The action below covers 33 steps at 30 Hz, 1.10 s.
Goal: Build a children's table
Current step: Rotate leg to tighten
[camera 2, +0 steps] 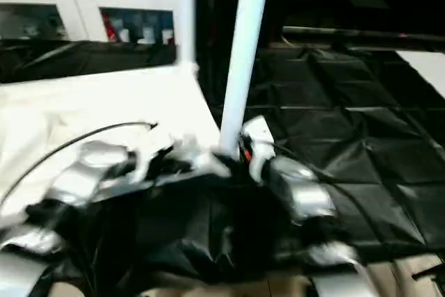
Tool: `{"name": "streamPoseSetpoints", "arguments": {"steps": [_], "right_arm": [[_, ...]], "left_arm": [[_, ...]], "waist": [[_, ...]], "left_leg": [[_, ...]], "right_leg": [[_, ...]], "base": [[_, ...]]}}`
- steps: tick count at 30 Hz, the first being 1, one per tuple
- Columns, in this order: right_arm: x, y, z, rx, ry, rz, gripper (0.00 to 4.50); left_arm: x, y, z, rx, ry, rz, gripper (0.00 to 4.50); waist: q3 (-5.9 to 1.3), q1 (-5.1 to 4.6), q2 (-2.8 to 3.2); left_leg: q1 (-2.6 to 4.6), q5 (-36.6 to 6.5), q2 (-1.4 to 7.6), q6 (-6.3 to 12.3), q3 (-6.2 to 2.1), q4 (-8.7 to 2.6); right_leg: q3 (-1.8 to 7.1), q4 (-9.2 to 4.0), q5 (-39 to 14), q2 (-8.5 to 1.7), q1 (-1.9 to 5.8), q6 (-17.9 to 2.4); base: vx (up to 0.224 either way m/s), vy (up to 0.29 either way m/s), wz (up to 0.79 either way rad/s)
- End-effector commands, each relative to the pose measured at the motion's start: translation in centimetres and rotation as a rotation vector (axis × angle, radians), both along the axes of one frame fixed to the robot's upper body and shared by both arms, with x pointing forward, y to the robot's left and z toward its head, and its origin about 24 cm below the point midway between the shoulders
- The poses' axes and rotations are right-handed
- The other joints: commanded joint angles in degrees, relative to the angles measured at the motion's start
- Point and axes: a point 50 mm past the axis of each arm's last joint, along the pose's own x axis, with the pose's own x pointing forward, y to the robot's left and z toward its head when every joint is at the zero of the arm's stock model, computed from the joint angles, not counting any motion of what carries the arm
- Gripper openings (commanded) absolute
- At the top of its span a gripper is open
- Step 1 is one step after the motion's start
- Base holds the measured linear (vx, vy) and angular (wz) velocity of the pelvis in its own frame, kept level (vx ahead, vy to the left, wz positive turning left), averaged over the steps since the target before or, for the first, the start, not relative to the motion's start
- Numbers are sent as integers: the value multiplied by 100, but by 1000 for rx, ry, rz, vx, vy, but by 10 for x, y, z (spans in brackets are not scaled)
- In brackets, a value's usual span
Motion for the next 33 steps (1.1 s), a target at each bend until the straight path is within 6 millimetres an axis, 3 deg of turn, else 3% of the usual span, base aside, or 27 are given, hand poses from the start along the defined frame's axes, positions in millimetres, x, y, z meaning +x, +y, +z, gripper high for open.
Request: {"name": "streamPoseSetpoints", "arguments": {"steps": [1,4,5,6,14,19,30,33], "right_arm": [[-8,49,-9,-11,48,86,268],[-8,63,-3,-4,-6,159,268],[-8,64,-2,-3,-6,161,338],[-9,65,-1,10,-6,183,338],[-16,49,5,14,-25,407,411],[-23,26,8,6,-27,550,411],[-29,6,11,9,-7,664,411],[-32,4,11,0,6,687,377]], "left_arm": [[9,-30,9,-55,-57,59,0],[8,-38,13,-79,-69,25,0],[8,-38,13,-80,-69,25,0],[8,-38,14,-84,-70,16,0],[-1,-22,13,-86,-39,-100,0],[-8,-6,11,-81,-16,-168,0],[-24,13,12,-94,41,-301,0],[-28,18,12,-96,60,-325,0]], "waist": [[-290,-15,-9],[-312,-4,-8],[-315,-4,-6],[-316,-5,-8],[-321,14,-17],[-306,16,-38],[-306,66,-27],[-313,74,-26]], "left_leg": [[66,-1738,91,-82,-62,-393],[43,-1598,96,-12,-52,-378],[37,-1518,97,35,-45,-375],[36,-1492,97,59,-41,-372],[15,-1302,101,263,-27,-348],[29,-1452,127,290,-29,-356],[32,-1332,151,288,-9,-350],[34,-1231,152,312,-1,-343]], "right_leg": [[152,-483,-2197,-224,163,-844],[156,-445,-1795,-225,197,-914],[155,-425,-1583,-213,206,-966],[155,-417,-1501,-212,208,-995],[152,-377,-1149,-220,247,-1159],[150,-402,-1390,-230,246,-1160],[147,-349,-1227,-223,236,-1273],[142,-320,-1053,-213,237,-1334]], "base": [[0,0,0],[0,0,0],[0,0,0],[0,0,0],[0,0,0],[0,0,0],[0,0,0],[0,0,0]]}}
